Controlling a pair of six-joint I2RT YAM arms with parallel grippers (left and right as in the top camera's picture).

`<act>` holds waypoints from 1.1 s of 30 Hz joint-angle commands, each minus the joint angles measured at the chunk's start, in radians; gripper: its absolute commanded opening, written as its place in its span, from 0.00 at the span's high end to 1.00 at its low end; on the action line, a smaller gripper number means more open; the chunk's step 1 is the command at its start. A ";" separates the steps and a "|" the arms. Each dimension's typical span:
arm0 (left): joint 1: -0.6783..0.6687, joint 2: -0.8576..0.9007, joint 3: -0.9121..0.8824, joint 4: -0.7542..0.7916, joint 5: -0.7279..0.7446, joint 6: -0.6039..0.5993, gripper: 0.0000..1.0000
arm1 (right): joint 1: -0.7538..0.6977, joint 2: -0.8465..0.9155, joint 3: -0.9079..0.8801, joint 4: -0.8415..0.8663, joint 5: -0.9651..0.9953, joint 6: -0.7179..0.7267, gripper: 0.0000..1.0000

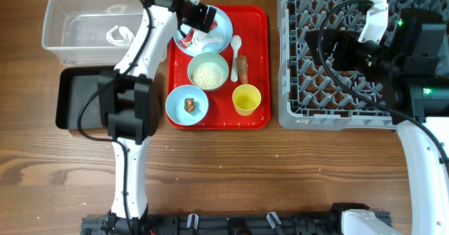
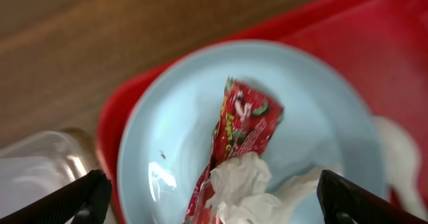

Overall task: Sort waste into correct bins and load items into the dishwasher rack
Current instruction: 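Return the left gripper to the plate and grasp the red wrapper, then drop the red wrapper into the clear plastic bin with the left gripper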

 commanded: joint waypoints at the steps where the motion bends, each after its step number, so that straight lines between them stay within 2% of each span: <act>1: 0.004 0.068 0.005 -0.002 0.049 0.021 0.00 | 0.007 0.008 0.005 0.001 0.009 -0.014 0.00; 5: 0.004 0.098 0.004 -0.026 0.100 0.016 0.03 | 0.007 0.009 0.005 0.000 0.009 -0.014 0.00; 8: 0.004 0.101 0.004 -0.056 0.113 -0.015 0.40 | 0.007 0.009 0.005 0.001 0.009 -0.014 0.00; 9: 0.004 0.101 0.004 -0.066 0.116 -0.034 0.67 | 0.007 0.009 0.005 0.001 0.009 -0.014 0.00; 11: 0.004 0.102 0.004 -0.078 0.116 -0.049 0.85 | 0.007 0.009 0.005 0.001 0.009 -0.014 0.00; 14: 0.004 0.106 0.003 -0.079 0.116 -0.062 0.89 | 0.007 0.008 0.005 -0.001 0.008 -0.013 0.00; 16: 0.004 0.112 0.003 -0.078 0.116 -0.062 0.96 | 0.007 0.009 0.005 -0.003 0.009 -0.013 0.00; 19: 0.004 0.116 0.003 -0.071 0.116 -0.093 0.96 | 0.007 0.009 0.005 -0.003 0.008 -0.013 0.00; 22: 0.011 0.073 0.027 -0.037 0.113 -0.203 0.96 | 0.007 0.009 0.005 -0.006 0.008 -0.013 0.00; 28: 0.063 -0.104 0.106 -0.035 0.102 -0.389 0.96 | 0.007 0.008 0.005 -0.006 0.008 -0.013 0.00; 33: 0.146 -0.239 0.106 -0.108 0.033 -0.447 0.96 | 0.007 0.009 0.005 -0.006 0.008 -0.013 0.00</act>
